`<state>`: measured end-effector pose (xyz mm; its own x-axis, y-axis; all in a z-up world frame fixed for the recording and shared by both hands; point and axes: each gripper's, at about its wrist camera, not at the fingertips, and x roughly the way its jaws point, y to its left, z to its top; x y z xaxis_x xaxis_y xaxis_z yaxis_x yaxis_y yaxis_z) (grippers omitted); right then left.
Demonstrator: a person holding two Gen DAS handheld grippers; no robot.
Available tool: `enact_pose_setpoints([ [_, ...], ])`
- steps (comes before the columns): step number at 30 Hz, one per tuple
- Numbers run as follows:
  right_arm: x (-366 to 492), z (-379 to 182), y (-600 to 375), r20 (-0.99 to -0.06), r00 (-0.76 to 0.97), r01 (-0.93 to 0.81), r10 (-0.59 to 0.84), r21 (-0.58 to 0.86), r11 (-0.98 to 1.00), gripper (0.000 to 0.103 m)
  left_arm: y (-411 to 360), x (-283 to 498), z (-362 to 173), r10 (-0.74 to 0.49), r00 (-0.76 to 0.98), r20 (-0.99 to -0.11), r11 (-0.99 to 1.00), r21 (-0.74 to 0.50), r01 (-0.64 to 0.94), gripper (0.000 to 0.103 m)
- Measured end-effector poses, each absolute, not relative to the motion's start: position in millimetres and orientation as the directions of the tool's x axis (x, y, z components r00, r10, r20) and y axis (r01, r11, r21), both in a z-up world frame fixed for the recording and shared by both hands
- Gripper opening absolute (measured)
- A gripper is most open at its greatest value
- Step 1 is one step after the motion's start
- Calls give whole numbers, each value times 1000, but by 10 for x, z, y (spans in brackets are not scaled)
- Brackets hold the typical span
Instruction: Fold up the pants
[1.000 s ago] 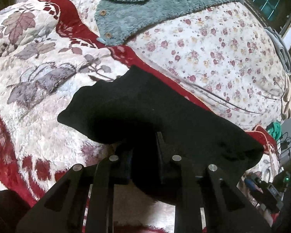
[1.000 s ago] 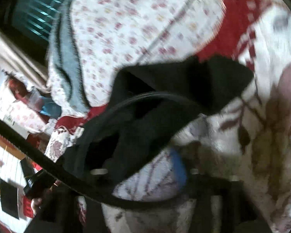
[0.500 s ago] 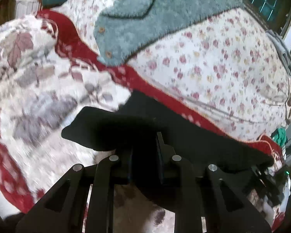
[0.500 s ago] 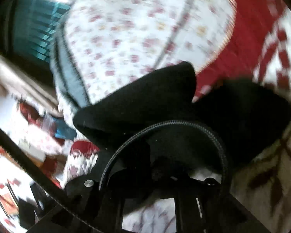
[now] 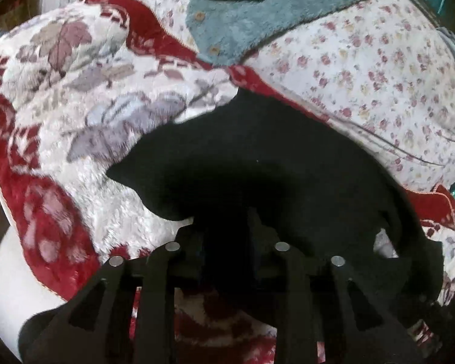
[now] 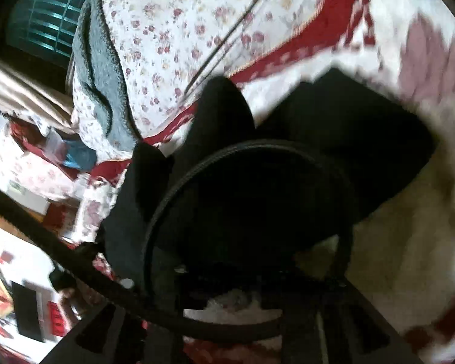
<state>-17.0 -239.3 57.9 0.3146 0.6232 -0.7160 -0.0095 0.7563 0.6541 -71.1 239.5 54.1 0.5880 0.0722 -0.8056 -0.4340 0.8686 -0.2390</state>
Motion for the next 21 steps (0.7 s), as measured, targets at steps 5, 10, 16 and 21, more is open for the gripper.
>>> enact_pose_setpoints([
  [5, -248, 901, -2500, -698, 317, -91, 642, 652, 753, 43, 2363, -810, 821, 116, 603, -789, 878, -202, -433, 28],
  [10, -297, 1033, -2515, -731, 320, -121, 603, 600, 791, 45, 2239, -901, 1119, 158, 634, -757, 905, -146, -400, 28],
  [16, -321, 1174, -2350, -765, 328, -242, 554, 499, 832, 53, 2269, -1064, 1399, 173, 671, -721, 912, -140, -385, 52],
  [21, -275, 1088, -2022, -854, 361, -369, 376, 240, 898, 53, 1983, -942, 1453, 104, 687, -720, 944, -146, -296, 52],
])
